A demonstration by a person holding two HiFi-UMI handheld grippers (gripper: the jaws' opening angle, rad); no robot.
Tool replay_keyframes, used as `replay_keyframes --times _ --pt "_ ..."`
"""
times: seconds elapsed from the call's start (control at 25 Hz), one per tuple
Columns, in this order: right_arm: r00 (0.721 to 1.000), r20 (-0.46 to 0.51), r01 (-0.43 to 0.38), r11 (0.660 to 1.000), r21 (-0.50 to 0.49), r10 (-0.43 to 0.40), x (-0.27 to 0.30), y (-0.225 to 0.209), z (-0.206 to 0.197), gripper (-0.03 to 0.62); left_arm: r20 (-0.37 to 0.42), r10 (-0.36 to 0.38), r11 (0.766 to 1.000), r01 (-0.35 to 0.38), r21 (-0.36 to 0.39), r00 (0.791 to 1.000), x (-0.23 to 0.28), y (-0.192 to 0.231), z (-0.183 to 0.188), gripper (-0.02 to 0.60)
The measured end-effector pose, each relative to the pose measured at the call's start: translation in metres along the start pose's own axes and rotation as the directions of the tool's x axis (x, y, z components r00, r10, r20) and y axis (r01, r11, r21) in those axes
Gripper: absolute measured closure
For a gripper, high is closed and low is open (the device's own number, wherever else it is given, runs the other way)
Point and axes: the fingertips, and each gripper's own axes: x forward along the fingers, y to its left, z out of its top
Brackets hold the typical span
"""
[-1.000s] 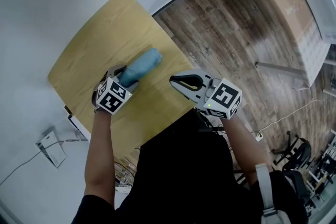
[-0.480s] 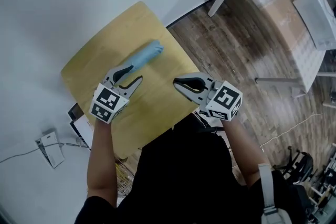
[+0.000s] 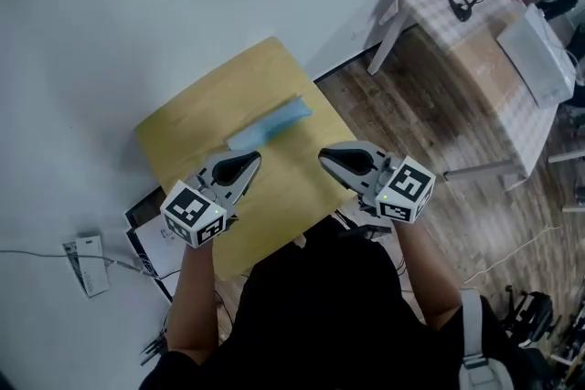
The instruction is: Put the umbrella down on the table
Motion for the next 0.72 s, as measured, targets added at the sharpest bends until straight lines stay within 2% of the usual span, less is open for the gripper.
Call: replay_keyframes --times 0.12,0.28,0.52,0.72 --pt "1.0 0.013 -0.01 0.999 -0.036 0.01 -0.001 0.026 0.014 0.566 0.085 0.001 0.999 0.003 -0.036 0.996 -0.031 -0.015 0.009 0.569" --pt "1.0 0.025 -0.006 0.998 -0.063 0.008 -0.001 0.053 0.018 0.566 0.212 -0.037 0.99 0.064 -0.122 0.977 -0.07 -0.043 0.012 0.569" --pt "1.0 0.003 0.014 0.997 -0.076 -0.013 0.001 0.077 0.009 0.566 0.25 -0.033 0.984 0.075 -0.161 0.968 -0.111 -0.076 -0.015 0.569" --pt "0.999 -0.016 -0.036 0.998 -0.058 0.035 0.008 0.105 -0.002 0.566 0.291 -0.028 0.98 0.084 -0.182 0.956 -0.13 -0.093 -0.028 0.569"
